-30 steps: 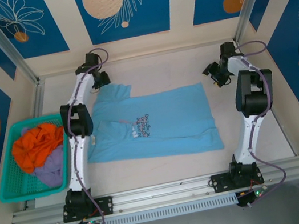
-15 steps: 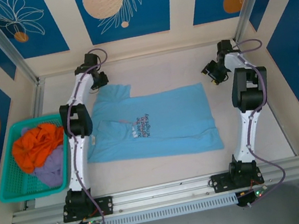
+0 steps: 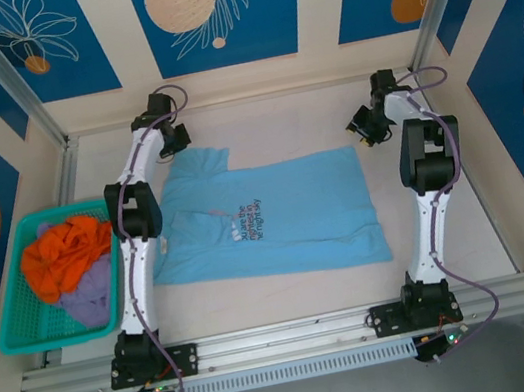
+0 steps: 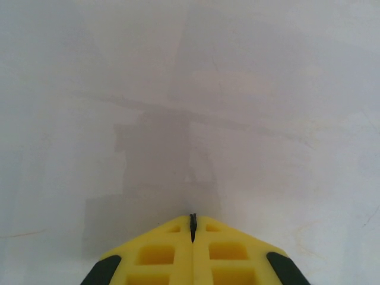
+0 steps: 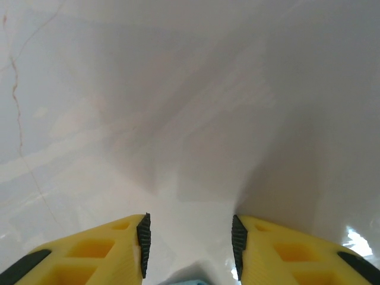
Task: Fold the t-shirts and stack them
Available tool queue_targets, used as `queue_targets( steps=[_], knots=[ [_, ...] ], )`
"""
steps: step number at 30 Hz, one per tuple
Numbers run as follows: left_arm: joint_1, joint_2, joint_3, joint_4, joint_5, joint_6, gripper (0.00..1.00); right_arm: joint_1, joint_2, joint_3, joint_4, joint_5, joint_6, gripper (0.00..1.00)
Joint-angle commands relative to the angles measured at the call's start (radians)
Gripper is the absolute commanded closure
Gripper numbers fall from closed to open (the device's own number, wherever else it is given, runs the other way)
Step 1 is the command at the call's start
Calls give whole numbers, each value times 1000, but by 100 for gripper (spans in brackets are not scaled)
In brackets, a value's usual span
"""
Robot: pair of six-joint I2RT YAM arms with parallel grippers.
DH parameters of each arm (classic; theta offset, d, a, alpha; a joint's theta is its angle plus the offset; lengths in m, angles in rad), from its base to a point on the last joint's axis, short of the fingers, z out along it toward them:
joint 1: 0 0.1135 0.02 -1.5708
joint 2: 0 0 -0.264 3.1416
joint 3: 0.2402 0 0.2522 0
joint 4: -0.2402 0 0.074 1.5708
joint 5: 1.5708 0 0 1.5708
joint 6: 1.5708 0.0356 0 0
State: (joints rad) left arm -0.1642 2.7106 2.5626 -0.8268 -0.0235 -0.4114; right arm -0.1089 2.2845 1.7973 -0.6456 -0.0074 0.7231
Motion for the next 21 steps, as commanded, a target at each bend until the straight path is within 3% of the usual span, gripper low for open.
queue_targets(
  steps=[1,21],
  knots=[
    [-12,-3,8,-12,30,-13,100,29,-7,-57,-25,-36,-5,58],
    [-31,-32,8,14,23,-40,100,61,-56,-140,-25,3,2,65]
  ],
)
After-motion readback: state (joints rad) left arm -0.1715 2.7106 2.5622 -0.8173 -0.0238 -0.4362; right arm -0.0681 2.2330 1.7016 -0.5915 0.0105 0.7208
